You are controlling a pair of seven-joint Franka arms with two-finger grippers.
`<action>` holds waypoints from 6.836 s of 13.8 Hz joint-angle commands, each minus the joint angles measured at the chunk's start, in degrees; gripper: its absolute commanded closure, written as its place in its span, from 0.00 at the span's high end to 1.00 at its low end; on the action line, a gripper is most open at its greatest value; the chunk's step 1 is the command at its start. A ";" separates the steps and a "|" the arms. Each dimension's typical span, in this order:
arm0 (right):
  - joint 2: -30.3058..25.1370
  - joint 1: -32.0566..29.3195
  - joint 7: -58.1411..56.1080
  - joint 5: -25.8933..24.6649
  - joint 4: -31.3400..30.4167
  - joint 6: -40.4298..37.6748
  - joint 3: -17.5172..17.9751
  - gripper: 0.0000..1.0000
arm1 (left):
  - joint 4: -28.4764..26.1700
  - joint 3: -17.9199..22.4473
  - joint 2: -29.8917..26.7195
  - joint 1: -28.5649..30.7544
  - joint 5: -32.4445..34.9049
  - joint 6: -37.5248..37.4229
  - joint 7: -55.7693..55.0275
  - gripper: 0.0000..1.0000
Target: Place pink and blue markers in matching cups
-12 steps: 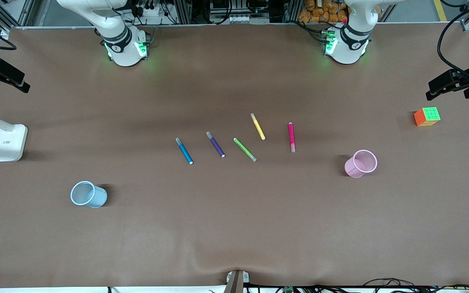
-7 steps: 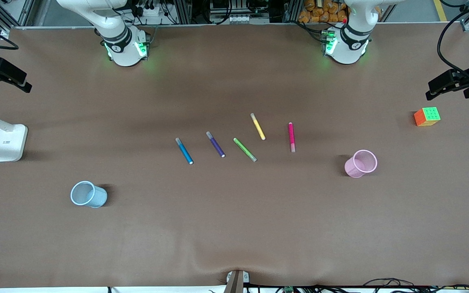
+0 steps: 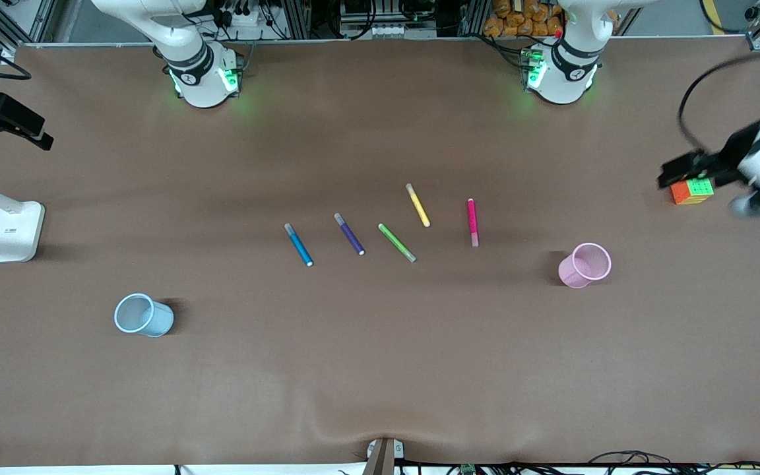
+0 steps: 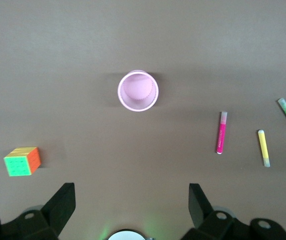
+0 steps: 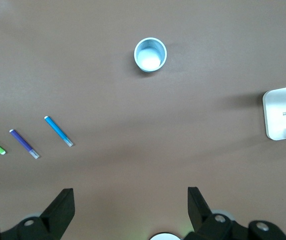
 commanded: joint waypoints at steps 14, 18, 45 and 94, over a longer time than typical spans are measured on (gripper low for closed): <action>-0.74 -2.70 0.95 1.50 -0.03 -0.21 -0.14 1.00 | 5.66 0.20 23.93 -15.91 -0.07 9.90 -20.93 1.00; 0.31 -2.52 0.86 5.52 -0.03 0.66 -0.14 1.00 | 5.13 0.11 26.30 -17.14 -0.68 10.78 -22.34 1.00; 19.13 22.78 -16.81 8.70 -30.25 37.74 0.03 1.00 | -15.26 -2.17 28.24 -22.32 -5.25 29.41 -24.28 0.71; 29.58 30.09 -19.88 8.79 -38.26 64.48 0.03 1.00 | -8.58 2.84 16.90 -10.20 29.55 26.51 -57.84 0.00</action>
